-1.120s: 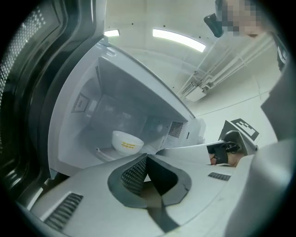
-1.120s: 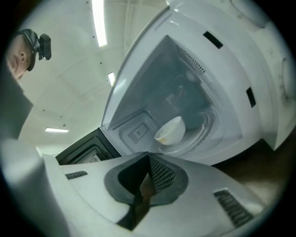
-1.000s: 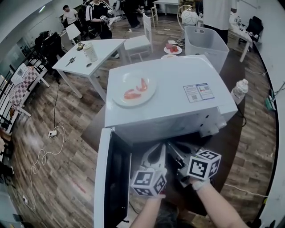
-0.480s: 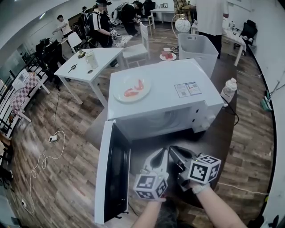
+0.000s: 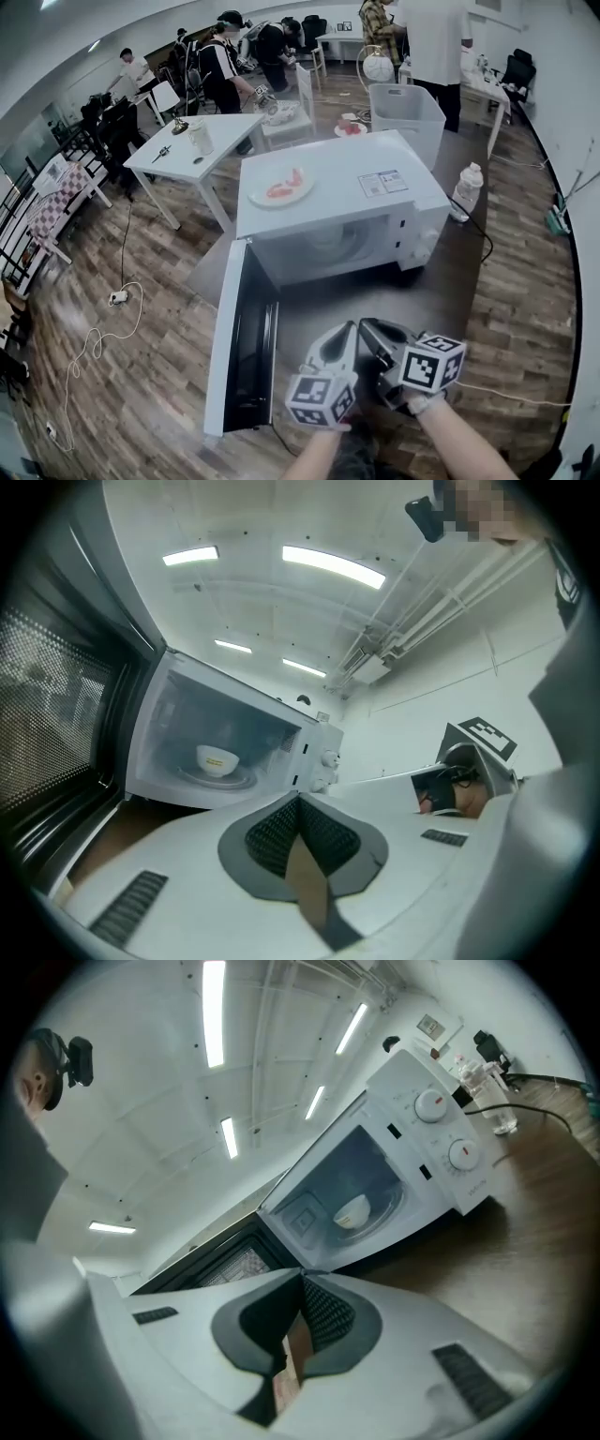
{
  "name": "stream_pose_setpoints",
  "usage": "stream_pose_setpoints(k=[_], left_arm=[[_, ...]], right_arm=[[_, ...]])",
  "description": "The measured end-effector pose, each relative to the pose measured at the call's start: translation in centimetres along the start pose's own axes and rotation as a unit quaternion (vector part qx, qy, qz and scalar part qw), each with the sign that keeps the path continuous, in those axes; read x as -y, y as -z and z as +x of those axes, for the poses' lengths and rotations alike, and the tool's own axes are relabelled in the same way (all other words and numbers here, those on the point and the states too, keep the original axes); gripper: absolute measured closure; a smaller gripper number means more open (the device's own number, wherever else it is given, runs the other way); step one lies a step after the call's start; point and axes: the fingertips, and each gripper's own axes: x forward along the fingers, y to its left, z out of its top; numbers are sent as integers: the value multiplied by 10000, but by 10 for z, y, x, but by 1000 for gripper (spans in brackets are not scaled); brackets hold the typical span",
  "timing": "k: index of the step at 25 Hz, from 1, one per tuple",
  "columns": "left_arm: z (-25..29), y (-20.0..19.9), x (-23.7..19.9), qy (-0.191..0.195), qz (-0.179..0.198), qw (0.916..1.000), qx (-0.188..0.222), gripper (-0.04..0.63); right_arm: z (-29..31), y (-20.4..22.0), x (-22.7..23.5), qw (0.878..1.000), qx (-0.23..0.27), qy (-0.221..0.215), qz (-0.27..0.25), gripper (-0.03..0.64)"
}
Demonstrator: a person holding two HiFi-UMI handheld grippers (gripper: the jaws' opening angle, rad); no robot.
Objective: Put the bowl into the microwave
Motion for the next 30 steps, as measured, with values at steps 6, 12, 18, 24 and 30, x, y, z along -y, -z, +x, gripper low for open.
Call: stream_pose_setpoints(k=[6,12,18,24,30], left_arm=[[-27,5,17,19,43,10000,-50,584],[-48,6,32,54,97,9999,-91,584],[-64,2,42,56,106,9999,-106,584],[-74,-8,51,80,213,9997,-89,585],[-85,-12,59,117,245,9996,-96,585]], right_arm=[[-23,17,-18,10000,-55,-10,-52,617],[-42,28,-38,9999,-88,-117,-31,617],[-56,33,-54,9998,-64,-183,-35,617],[-66,29,-70,9995,-31,-294,-103,617],[-77,35,-82,9993,-58,-351,-70,617]])
